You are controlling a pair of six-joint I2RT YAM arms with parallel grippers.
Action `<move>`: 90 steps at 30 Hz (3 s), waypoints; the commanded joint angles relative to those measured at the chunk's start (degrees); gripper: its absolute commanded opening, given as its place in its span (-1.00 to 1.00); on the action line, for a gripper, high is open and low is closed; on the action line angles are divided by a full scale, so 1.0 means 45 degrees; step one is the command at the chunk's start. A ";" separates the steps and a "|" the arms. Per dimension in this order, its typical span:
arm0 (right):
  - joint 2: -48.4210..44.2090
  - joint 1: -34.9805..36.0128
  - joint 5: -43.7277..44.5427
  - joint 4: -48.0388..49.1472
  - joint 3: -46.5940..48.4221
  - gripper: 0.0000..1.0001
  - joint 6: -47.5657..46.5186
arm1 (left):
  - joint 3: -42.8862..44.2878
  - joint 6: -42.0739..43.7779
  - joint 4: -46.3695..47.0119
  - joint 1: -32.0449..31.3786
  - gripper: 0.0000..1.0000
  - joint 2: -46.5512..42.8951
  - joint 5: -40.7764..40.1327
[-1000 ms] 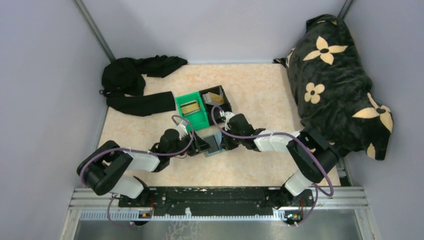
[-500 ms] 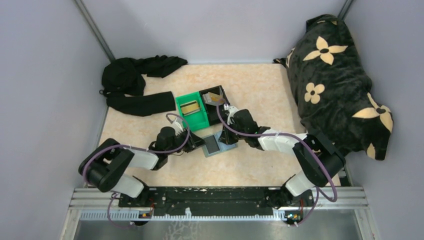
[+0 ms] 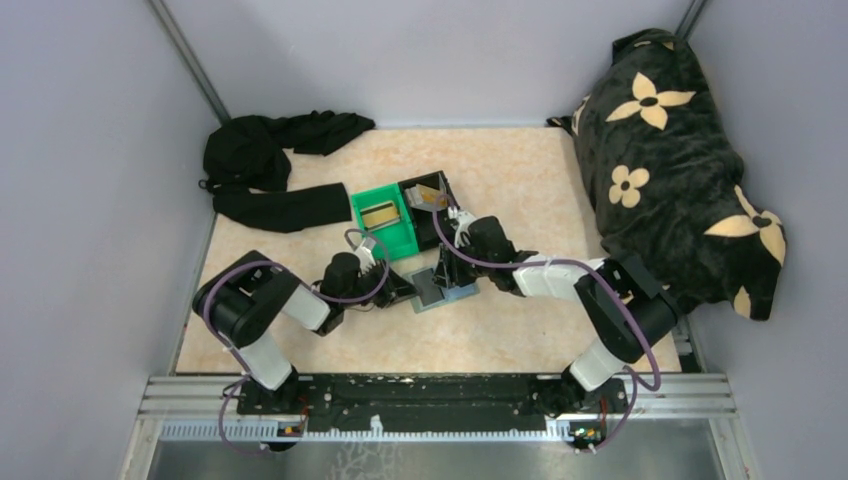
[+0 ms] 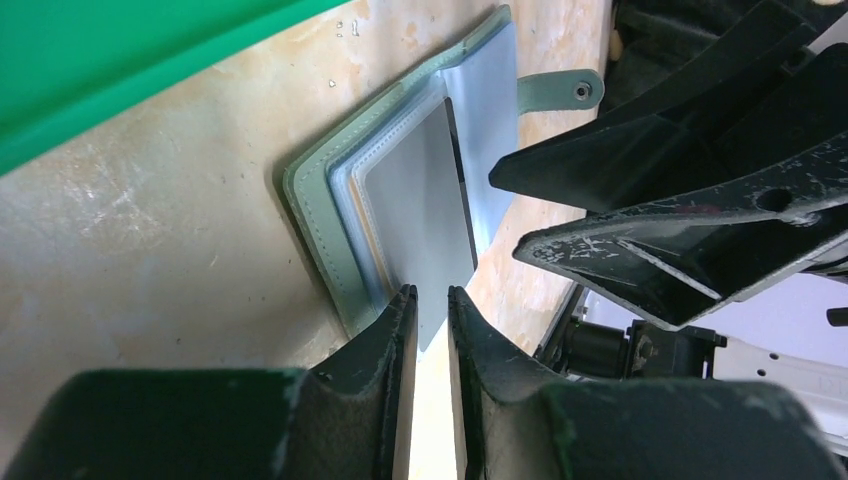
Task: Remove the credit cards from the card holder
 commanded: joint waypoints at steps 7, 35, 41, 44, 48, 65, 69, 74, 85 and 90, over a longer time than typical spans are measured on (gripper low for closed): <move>0.0936 -0.0286 -0.0391 0.0829 0.0093 -0.20 -0.0366 | 0.0110 0.0051 0.0146 0.0016 -0.53 0.0225 0.0013; 0.1599 -0.1189 -0.4186 0.4070 -0.1180 -0.91 0.1347 | 0.0032 -0.0084 0.0229 0.0133 -0.55 -0.0138 0.0521; 0.1273 -0.1243 -0.4000 0.4449 -0.1338 -0.64 0.1631 | 0.0482 0.1555 -0.2861 0.0113 -0.46 -0.2780 0.0065; 0.1259 -0.1243 -0.3962 0.4612 -0.1313 -0.72 0.1756 | 0.0730 0.2286 -0.4501 0.0132 -0.44 -0.3608 -0.0691; 0.1265 -0.1243 -0.3902 0.4767 -0.1349 -0.78 0.1897 | 0.1013 0.2681 -0.5818 0.0087 -0.44 -0.3598 -0.1169; 0.1477 -0.1241 -0.3565 0.4145 -0.1340 -0.81 0.1518 | 0.1522 0.1997 -0.5031 -0.0453 -0.46 -0.1048 -0.1048; 0.0464 -0.1243 -0.2783 0.3712 -0.1547 -0.61 0.1510 | 0.1460 0.1948 -0.5029 -0.0443 -0.46 -0.0952 -0.1027; -0.0342 -0.1277 -0.1900 0.2672 -0.1502 -0.38 0.1149 | 0.1346 0.1841 -0.4718 -0.0434 -0.48 -0.1045 -0.0756; 0.0892 -0.1320 -0.2085 0.3038 -0.1509 -1.00 0.1141 | 0.1332 0.2073 -0.6542 -0.0462 -0.47 -0.2862 -0.1401; 0.0978 -0.1318 -0.2220 0.3121 -0.1461 -1.00 0.1156 | 0.1427 0.2020 -0.6491 -0.0471 -0.46 -0.2351 -0.1391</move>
